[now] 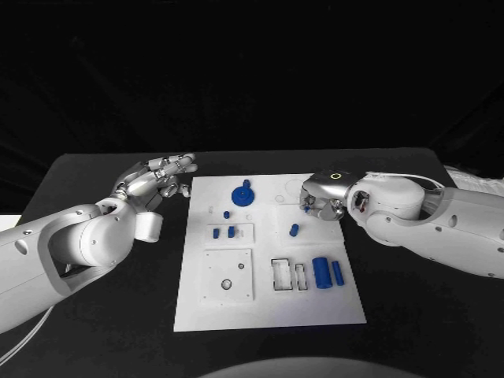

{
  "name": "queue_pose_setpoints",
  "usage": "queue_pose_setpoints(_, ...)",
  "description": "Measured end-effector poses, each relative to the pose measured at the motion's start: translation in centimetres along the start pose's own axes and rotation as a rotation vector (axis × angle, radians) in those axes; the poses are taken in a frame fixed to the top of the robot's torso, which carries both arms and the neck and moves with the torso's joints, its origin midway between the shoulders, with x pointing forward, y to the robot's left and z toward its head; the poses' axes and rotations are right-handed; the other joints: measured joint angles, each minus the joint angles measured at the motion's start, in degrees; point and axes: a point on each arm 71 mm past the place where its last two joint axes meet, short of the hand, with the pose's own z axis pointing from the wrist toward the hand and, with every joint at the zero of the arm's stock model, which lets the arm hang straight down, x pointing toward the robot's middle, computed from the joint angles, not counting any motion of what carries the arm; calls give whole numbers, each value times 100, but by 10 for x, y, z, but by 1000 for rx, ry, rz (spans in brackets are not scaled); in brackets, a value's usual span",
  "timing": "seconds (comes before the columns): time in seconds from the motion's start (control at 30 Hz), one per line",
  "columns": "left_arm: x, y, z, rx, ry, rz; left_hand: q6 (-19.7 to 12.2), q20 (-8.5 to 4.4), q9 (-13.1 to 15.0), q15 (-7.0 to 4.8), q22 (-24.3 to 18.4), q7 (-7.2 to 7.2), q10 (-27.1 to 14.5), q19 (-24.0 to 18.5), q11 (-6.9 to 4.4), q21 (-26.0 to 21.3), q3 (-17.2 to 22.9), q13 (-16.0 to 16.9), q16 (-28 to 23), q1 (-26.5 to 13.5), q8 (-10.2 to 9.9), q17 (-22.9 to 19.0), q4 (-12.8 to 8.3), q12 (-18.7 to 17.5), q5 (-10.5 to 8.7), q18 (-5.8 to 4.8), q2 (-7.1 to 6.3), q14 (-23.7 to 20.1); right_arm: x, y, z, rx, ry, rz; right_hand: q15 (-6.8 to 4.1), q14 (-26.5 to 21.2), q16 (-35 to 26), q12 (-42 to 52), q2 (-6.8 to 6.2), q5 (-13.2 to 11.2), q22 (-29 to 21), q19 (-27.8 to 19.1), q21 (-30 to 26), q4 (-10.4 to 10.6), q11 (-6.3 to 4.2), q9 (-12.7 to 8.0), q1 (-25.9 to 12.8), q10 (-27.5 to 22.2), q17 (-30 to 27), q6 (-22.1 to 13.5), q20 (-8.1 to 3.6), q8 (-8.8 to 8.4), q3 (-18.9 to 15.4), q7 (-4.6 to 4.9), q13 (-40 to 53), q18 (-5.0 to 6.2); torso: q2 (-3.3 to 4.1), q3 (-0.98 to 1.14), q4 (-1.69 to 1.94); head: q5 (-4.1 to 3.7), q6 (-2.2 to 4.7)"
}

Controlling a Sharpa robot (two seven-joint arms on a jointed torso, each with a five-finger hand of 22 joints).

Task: Assemble the parts on the task board

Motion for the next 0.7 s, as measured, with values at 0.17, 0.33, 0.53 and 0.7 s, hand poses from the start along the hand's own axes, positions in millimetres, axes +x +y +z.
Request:
queue_pose_setpoints(0.17,0,0,0,-3,-2,1,0,0,-5,0,0,0,0,0,0,0,0,0,0,1,0,-5,0,3,0,0,1,0,-4,1,-3,-1,-19,6,0,0,0,-3,-1,0,7,0,27,-7,0,10,-1,0,0,12,0,21,8,12,-2,0,-3,-4,-2,-18,6)
queue_pose_setpoints(0.33,-1,0,0,-6,-3,1,-20,0,-5,20,-6,19,-23,0,23,0,-16,5,-22,23,0,-25,-16,4,0,0,23,-20,-14,1,-5,-3,-51,10,0,0,0,-3,-37,0,21,0,27,-14,1,13,-37,0,0,21,0,21,14,21,-2,0,-3,-5,-1,-31,12)
queue_pose_setpoints(0.53,-1,1,0,-10,-5,2,-20,0,-5,21,-7,20,-44,0,16,-20,-16,10,-22,23,0,-46,-16,24,0,-1,23,-21,-23,3,-9,-10,-81,20,0,0,0,-3,-48,0,21,0,27,-22,1,15,-47,0,0,21,0,21,23,21,-1,0,-3,-3,-3,-28,16)
queue_pose_setpoints(0.7,-2,1,0,-12,-7,2,-20,0,-5,21,-11,20,-72,0,30,-20,-16,11,-22,23,0,-51,-16,31,0,-1,23,-21,-33,18,-14,-48,-110,37,0,0,0,-3,-48,-8,28,-1,27,-22,3,14,-47,1,-1,20,0,21,23,21,-1,0,-1,-1,-3,4,19)
